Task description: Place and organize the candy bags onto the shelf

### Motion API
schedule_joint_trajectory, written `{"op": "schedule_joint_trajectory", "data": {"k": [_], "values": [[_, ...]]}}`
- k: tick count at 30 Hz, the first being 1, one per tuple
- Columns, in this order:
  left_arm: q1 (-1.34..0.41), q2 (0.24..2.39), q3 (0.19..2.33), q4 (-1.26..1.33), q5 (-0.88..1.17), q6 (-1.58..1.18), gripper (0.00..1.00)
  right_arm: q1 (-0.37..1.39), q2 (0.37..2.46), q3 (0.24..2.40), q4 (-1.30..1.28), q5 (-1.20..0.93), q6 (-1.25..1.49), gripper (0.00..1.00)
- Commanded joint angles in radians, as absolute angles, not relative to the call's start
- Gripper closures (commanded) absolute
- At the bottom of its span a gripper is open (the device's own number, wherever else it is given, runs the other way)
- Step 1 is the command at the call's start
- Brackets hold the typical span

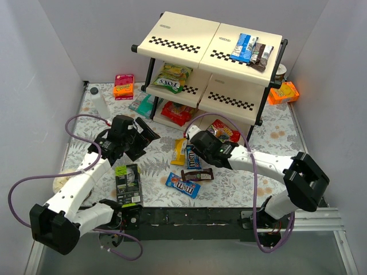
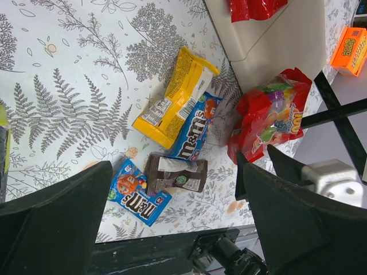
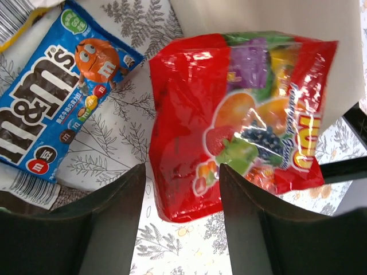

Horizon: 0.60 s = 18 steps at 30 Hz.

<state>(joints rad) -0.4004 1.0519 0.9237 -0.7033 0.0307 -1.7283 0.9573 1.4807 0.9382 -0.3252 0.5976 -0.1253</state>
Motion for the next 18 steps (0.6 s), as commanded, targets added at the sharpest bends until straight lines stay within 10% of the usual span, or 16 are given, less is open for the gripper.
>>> {"op": "schedule_joint_trajectory", "data": {"k": [1, 11, 15, 18], "values": [[-0.365, 1.065, 0.939, -0.661, 0.098, -1.680, 0.02, 0.959, 1.512, 0.914, -0.224, 0.600, -0.227, 0.39], [-0.313, 1.115, 0.922, -0.598, 0.181, -1.675, 0.02, 0.934, 1.606, 0.890, -0.195, 0.676, -0.227, 0.43], [-0.296, 1.120, 0.922, -0.597, 0.198, -1.664, 0.02, 0.891, 1.649, 0.914, -0.186, 0.791, -0.225, 0.86], [-0.288, 1.123, 0.922, -0.600, 0.204, -1.658, 0.02, 0.876, 1.643, 0.913, -0.135, 0.897, -0.285, 0.99]]}}
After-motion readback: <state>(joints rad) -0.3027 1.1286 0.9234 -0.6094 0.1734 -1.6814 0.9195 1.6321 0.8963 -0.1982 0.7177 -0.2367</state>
